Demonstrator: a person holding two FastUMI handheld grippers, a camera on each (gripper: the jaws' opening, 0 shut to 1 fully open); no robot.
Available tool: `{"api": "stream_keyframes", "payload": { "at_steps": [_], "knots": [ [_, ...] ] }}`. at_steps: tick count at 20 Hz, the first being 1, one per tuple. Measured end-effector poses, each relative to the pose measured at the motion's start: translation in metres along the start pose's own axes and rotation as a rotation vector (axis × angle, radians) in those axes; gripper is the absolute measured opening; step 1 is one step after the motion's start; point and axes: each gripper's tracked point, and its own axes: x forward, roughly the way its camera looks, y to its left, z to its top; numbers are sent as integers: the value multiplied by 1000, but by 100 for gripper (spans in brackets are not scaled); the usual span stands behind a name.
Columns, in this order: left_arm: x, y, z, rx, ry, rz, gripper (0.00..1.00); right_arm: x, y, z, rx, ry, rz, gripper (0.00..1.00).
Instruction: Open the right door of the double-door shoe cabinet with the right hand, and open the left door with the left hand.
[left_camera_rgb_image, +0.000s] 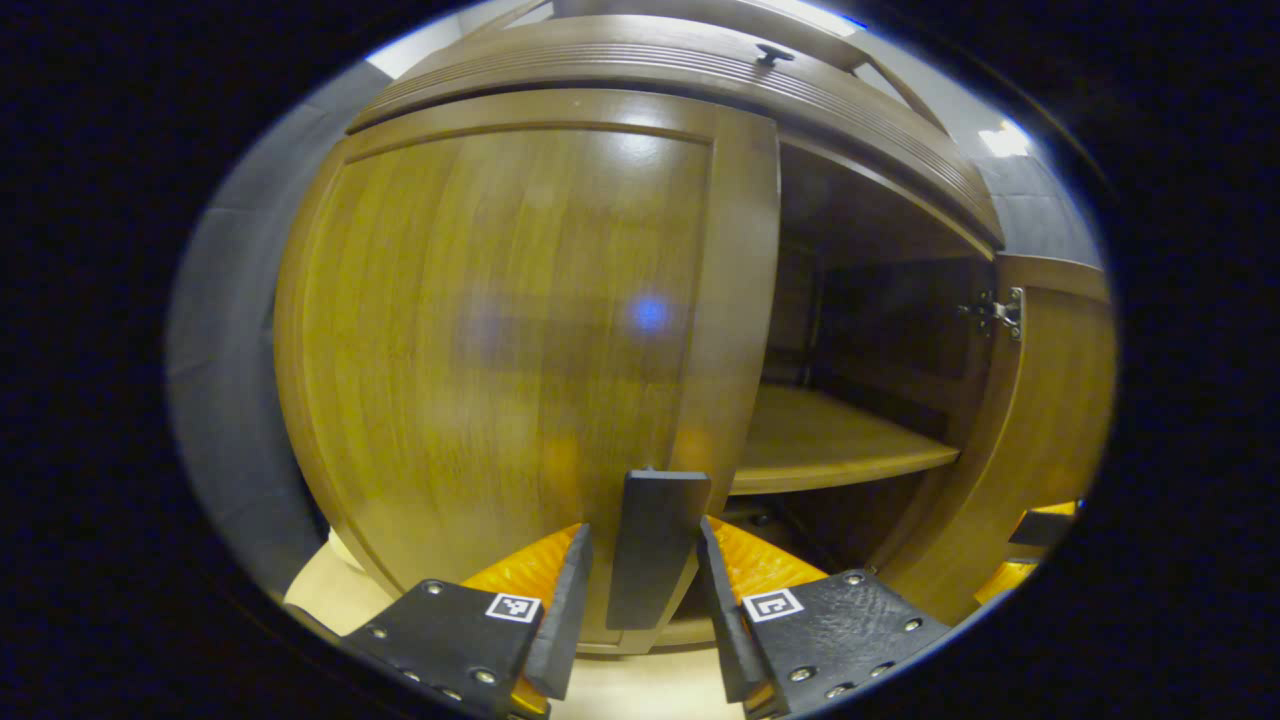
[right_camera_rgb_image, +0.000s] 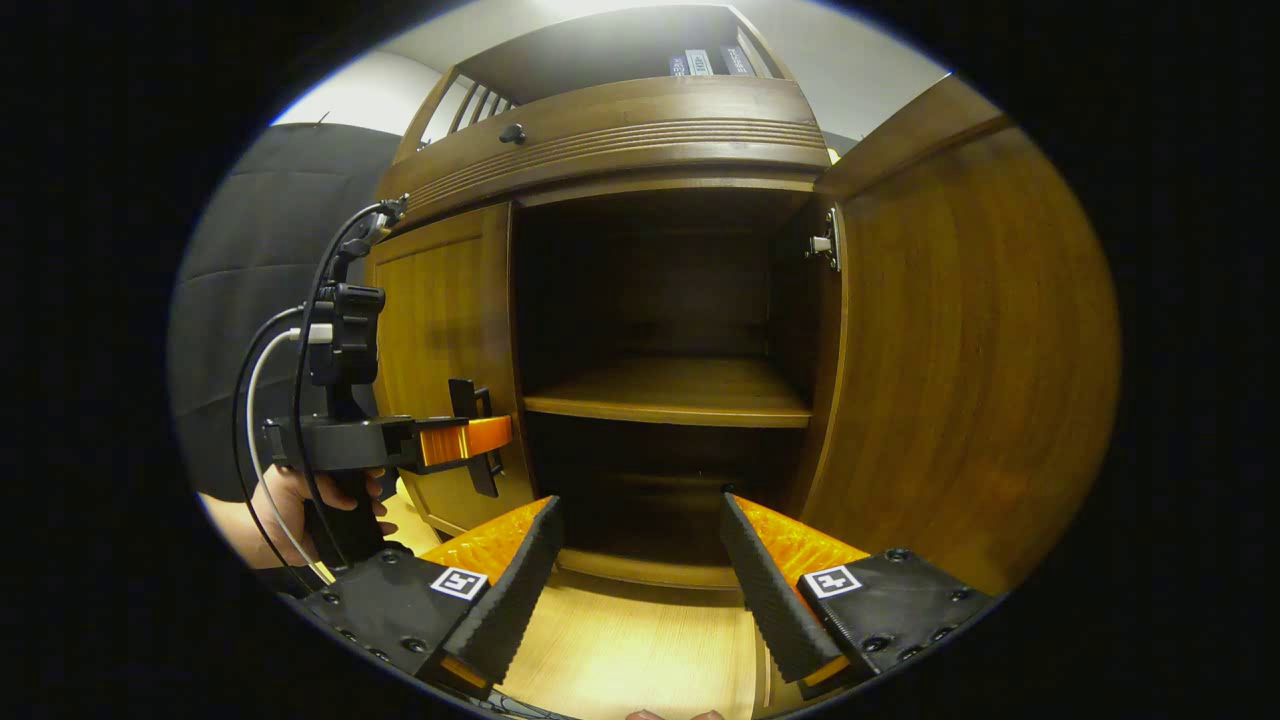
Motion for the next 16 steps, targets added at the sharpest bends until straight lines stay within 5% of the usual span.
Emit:
{"api": "stream_keyframes", "payload": {
  "at_steps": [3,14,16],
  "knots": [
    [-8,-1,0,-57,-8,8,46,-1,-2,-2,0,2,-3,95],
    [-6,-5,-15,69,14,31,11,-6,0,0,26,0,3,95],
    [-8,-5,-16,55,25,6,11,-11,2,0,28,-4,2,95]
  ]
}}
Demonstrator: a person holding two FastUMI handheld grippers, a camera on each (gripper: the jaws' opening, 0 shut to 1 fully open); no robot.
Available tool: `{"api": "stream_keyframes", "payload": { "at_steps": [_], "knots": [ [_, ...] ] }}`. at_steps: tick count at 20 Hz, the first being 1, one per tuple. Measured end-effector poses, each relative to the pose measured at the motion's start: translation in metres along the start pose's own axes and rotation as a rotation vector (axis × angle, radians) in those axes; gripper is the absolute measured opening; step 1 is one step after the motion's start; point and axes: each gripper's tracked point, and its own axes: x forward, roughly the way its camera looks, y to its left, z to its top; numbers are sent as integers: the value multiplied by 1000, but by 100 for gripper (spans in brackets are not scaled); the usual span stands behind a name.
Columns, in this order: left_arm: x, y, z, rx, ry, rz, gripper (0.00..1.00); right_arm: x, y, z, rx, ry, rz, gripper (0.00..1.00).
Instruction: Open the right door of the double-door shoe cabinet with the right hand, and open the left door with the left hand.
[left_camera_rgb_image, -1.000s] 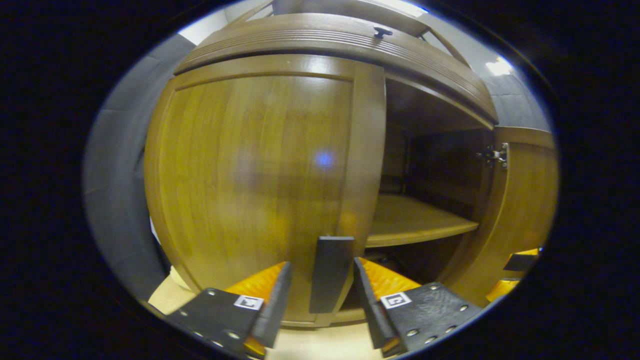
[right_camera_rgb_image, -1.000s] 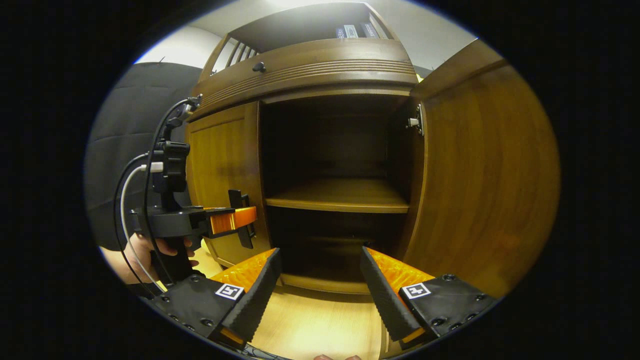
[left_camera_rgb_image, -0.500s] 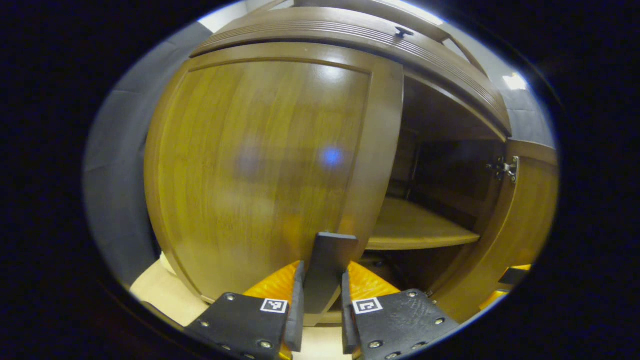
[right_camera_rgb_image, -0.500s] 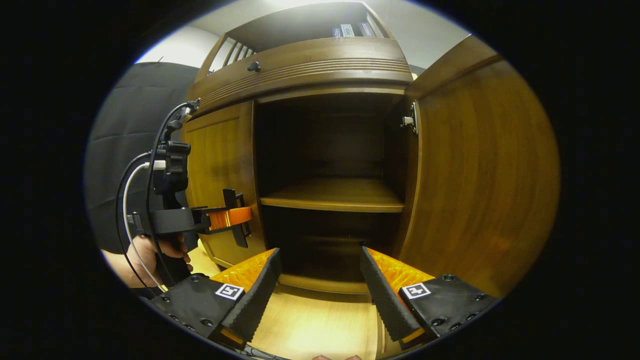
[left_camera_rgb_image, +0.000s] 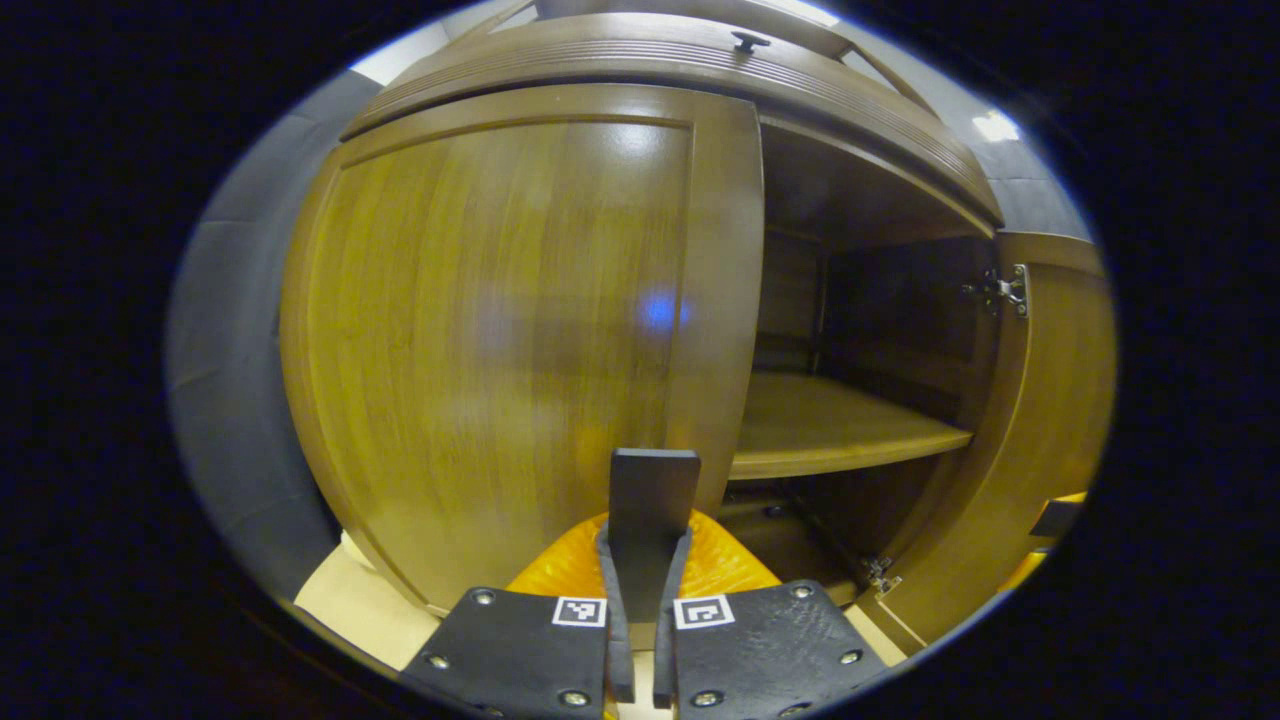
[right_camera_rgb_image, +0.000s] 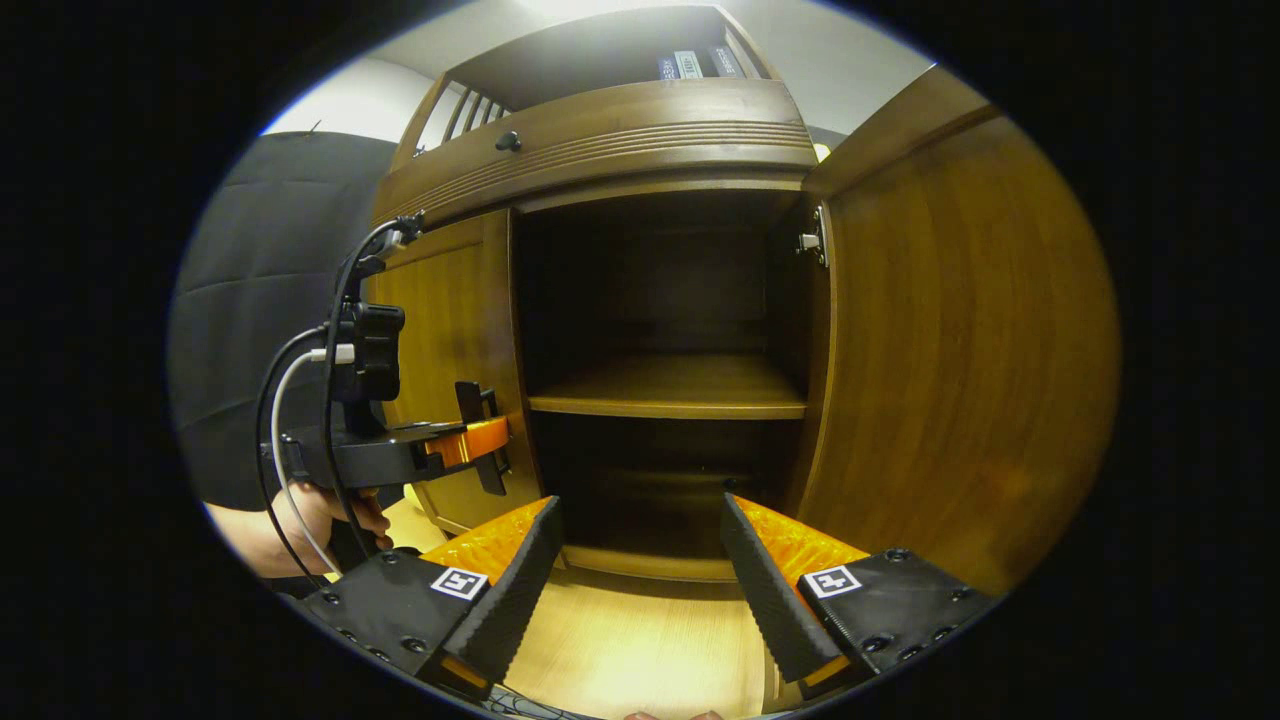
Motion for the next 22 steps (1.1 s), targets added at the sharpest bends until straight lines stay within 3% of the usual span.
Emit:
{"api": "stream_keyframes", "payload": {
  "at_steps": [1,19,22],
  "knots": [
    [-3,1,1,2,1,-6,5,-4,2,-2,0,-1,-1,95],
    [-50,2,-7,5,-10,-79,5,-69,43,-25,47,1,-41,94],
    [-63,9,-14,21,-24,-74,5,-82,51,-25,48,-32,-53,99]
  ]
}}
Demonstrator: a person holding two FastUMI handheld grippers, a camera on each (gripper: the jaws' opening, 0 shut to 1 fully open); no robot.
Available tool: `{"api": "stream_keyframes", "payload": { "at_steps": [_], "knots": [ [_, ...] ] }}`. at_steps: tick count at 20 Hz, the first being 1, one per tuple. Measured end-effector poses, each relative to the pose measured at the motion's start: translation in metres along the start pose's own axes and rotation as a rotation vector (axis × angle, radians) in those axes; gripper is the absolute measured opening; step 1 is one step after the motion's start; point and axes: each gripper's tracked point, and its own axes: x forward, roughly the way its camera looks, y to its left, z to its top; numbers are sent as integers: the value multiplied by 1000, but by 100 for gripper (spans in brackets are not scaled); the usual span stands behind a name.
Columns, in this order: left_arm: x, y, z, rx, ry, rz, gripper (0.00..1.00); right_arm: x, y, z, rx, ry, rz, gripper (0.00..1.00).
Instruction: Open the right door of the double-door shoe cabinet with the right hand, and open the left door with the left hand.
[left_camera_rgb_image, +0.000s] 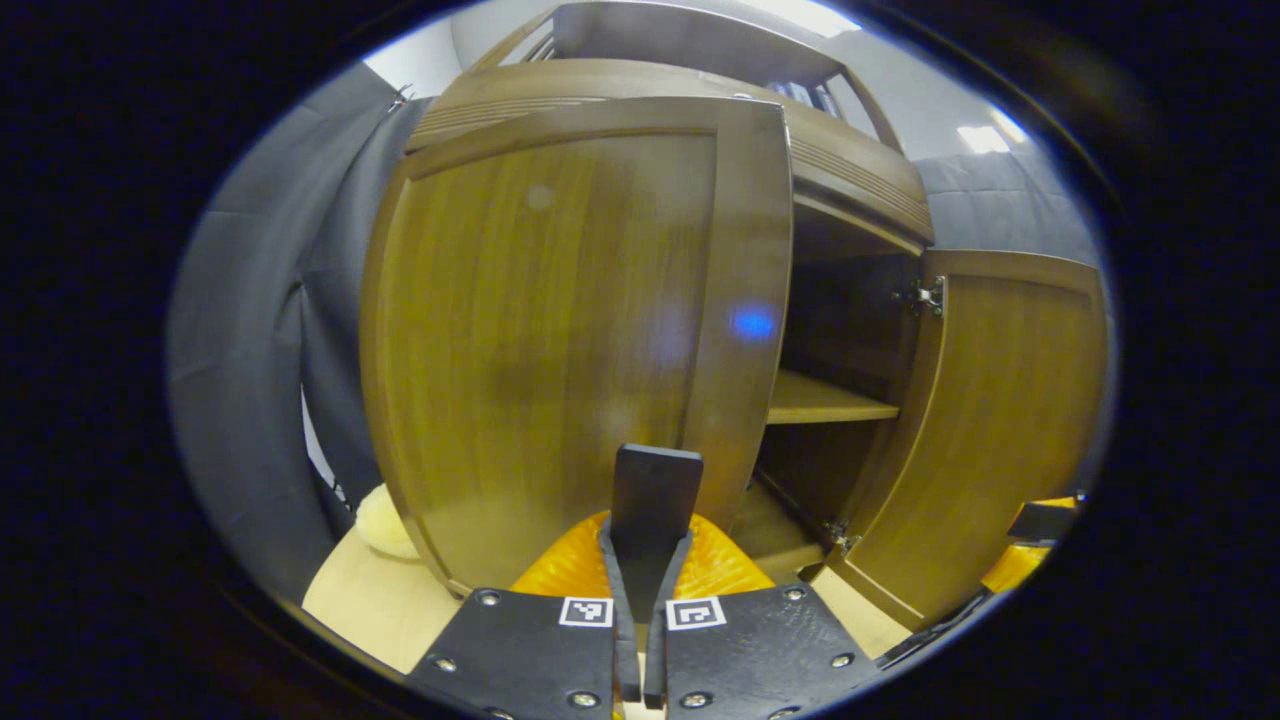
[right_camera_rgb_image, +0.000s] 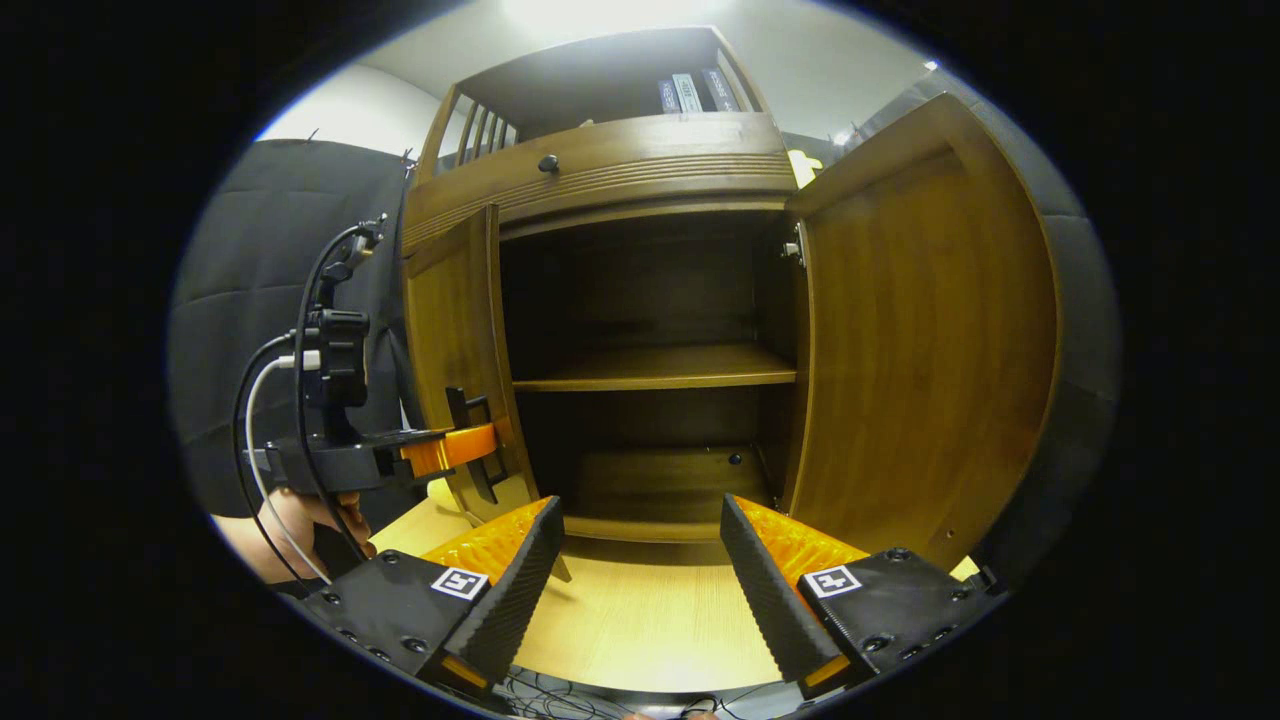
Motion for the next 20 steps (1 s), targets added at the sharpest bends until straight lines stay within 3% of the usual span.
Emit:
{"api": "stream_keyframes", "payload": {
  "at_steps": [2,20],
  "knots": [
    [-7,2,-1,-2,-7,2,5,-7,6,-2,-1,-15,1,94],
    [-35,34,-1,3,-70,54,5,-20,41,-9,-16,9,68,95]
  ]
}}
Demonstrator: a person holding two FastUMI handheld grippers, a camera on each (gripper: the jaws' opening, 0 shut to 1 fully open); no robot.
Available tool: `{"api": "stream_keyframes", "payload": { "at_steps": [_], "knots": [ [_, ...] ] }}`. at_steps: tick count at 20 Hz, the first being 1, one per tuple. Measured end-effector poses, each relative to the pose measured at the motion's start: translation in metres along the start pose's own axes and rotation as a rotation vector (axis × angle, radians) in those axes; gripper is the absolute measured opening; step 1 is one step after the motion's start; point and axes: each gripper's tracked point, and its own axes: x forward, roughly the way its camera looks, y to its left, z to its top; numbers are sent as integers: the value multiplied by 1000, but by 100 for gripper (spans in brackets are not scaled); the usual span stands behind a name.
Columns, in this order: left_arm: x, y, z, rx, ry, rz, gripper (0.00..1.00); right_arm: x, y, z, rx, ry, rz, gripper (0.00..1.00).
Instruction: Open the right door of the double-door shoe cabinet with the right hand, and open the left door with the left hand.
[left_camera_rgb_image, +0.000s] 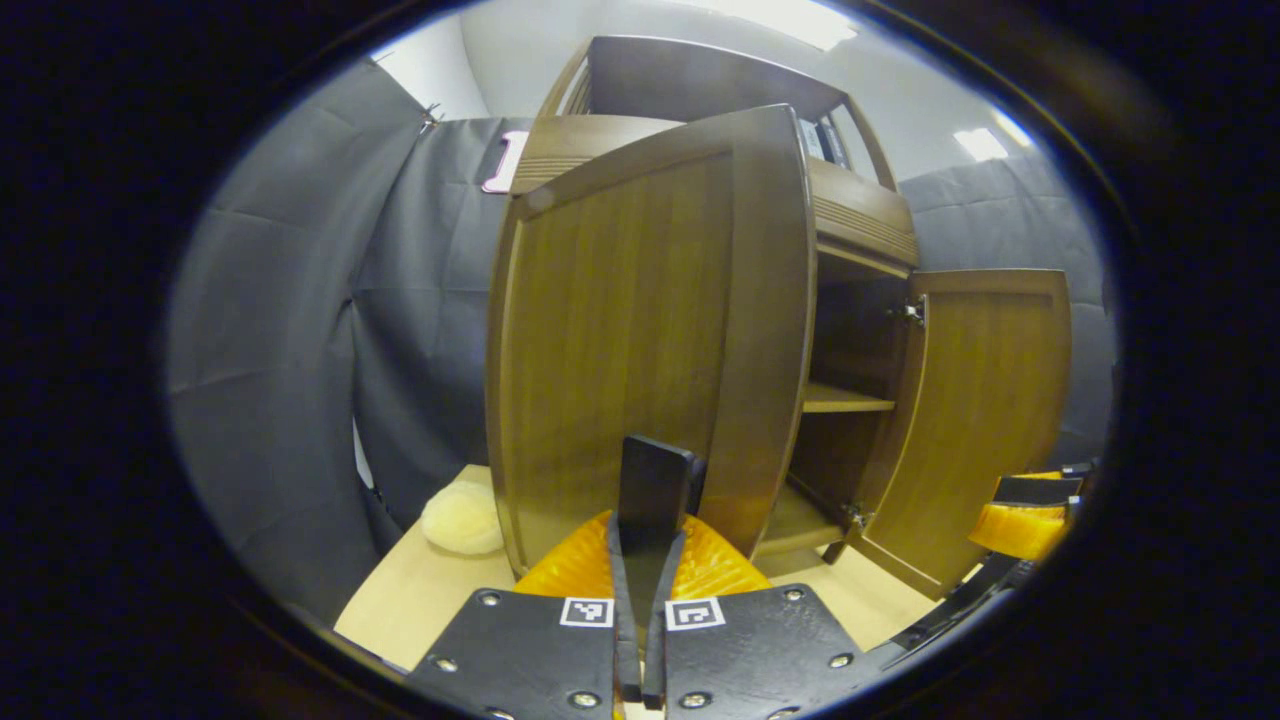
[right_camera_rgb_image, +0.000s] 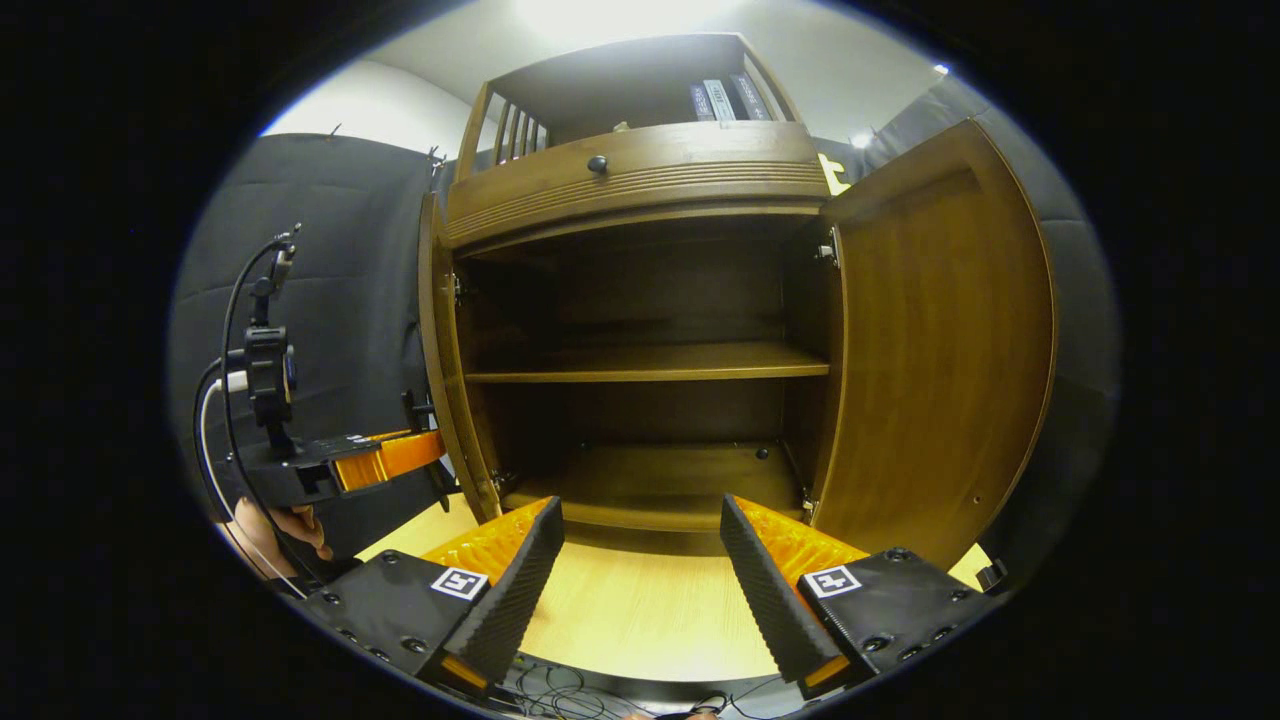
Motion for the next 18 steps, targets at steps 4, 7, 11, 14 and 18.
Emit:
{"api": "stream_keyframes", "payload": {
  "at_steps": [4,7,11,14,18],
  "knots": [
    [-6,9,1,-11,-36,-5,4,-3,4,-2,-8,8,15,95],
    [-9,14,3,5,-50,-1,4,-7,3,-5,-16,17,21,94],
    [-11,29,3,22,-71,43,3,-12,0,-8,-10,25,26,94],
    [-14,38,5,35,-81,56,3,-18,-2,-8,-16,25,28,95],
    [-18,56,6,98,-76,61,2,-24,-13,-8,-20,21,11,94]
  ]
}}
